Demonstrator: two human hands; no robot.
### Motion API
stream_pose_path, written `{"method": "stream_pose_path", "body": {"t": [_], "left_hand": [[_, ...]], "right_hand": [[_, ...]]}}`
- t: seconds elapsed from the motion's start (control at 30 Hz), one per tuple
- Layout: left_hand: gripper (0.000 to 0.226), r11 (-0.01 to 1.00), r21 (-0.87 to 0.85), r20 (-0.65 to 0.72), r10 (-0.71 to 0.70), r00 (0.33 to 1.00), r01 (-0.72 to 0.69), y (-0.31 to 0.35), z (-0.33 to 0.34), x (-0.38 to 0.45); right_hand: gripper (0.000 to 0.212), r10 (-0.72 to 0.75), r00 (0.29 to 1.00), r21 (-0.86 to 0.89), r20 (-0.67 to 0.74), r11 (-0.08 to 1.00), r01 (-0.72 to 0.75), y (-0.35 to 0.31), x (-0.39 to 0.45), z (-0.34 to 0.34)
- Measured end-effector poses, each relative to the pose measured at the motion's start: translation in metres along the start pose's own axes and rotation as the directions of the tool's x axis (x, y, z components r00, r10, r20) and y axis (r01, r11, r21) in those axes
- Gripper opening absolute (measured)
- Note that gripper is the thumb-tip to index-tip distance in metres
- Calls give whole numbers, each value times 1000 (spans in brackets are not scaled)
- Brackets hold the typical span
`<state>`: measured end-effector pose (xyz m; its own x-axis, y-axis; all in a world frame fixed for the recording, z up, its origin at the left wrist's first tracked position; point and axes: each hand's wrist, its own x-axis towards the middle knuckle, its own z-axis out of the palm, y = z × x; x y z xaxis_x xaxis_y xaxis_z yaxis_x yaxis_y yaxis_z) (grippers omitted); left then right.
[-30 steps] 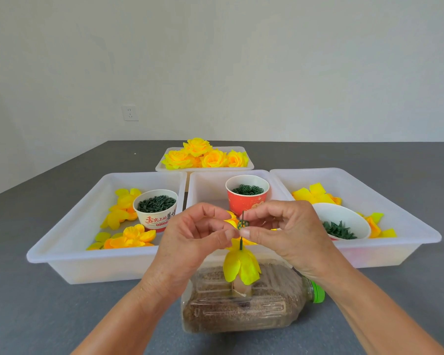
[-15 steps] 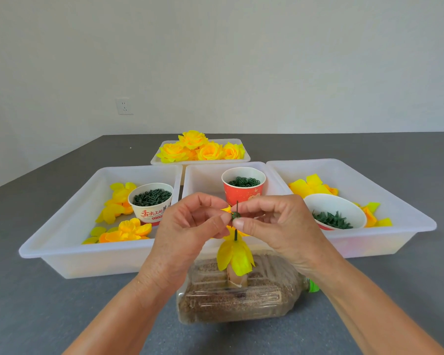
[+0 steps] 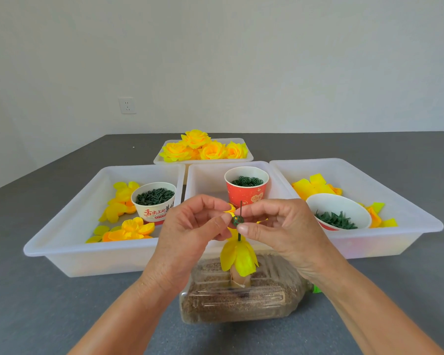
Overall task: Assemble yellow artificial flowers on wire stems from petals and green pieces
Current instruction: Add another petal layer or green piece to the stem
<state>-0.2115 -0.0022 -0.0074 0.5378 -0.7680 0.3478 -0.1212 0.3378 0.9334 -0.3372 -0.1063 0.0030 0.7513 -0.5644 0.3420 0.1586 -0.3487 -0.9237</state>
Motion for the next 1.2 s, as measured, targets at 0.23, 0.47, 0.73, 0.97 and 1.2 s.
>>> {"method": "stream_pose_path", "body": {"t": [0.23, 0.47, 0.73, 0.97, 1.2], "left_hand": [[16, 1000, 12, -9, -12, 1000, 13, -1, 1, 0], [13, 999, 11, -20, -52, 998, 52, -1, 2, 1], [12, 991, 76, 9, -113, 994, 112, -1, 2, 0], [15, 989, 123, 2, -80, 997, 79, 0, 4, -6], [18, 987, 158, -17, -24, 1000, 26, 4, 4, -11]], "right_hand": [[24, -10, 1000, -30, -9, 1000, 10, 0, 1, -1], [25, 3, 1000, -121, 12, 993, -2, 1, 1, -2], [24, 27, 998, -142, 54, 990, -20, 4, -1, -3], [11, 59, 996, -164, 74, 985, -46, 2, -2, -3], [9, 114, 988, -161, 108, 982, -96, -4, 1, -5]]}}
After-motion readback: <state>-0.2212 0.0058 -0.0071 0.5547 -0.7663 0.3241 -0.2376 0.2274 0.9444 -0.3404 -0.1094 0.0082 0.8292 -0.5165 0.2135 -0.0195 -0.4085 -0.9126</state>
